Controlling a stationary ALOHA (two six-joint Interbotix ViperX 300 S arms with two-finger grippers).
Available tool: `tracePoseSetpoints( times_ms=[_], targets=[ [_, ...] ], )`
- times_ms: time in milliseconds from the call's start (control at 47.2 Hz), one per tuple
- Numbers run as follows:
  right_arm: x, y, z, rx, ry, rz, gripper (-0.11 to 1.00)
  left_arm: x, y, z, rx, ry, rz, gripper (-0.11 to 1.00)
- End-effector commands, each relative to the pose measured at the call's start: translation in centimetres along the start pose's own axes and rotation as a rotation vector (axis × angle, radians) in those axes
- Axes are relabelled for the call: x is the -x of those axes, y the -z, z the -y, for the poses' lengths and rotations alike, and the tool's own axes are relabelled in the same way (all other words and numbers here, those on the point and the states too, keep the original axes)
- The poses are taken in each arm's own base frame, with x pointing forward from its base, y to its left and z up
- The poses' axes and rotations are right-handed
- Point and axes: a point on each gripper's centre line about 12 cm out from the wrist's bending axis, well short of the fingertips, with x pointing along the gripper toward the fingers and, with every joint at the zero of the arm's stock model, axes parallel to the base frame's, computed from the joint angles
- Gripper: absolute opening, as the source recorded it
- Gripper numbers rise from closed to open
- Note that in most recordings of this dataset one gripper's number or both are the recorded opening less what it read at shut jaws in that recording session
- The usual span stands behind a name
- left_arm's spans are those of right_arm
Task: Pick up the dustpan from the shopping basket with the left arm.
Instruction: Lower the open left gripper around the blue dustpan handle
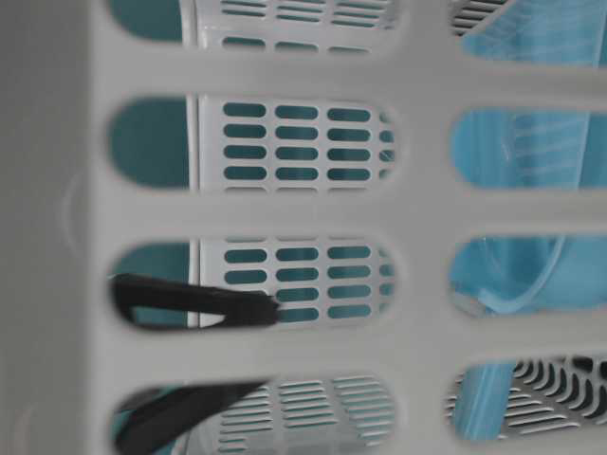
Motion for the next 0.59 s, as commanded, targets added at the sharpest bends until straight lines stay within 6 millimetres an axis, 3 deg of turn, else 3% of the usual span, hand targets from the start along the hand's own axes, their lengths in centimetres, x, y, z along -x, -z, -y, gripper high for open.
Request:
tracePoseSetpoints(
  times_ms=[0,212,573],
  targets=[
    [-0.1,-0.5,-0.2,-0.006,-0.008,0.012,0.0,-0.4,-0.3,0.3,0.004,0.001,-0.003,0.9],
    [-0.1,-0.5,-0.3,-0.007,-0.012,0.014,0.0,-3.3,0.6,0.6,0.057,-0.001,-0.076,0.9],
    [-0.1,-0.5,-0.3,-0.007,-0.012,0.014,0.0,-5.5,2.6,1.7,0.04,0.004,-0.149,0.9]
  ],
)
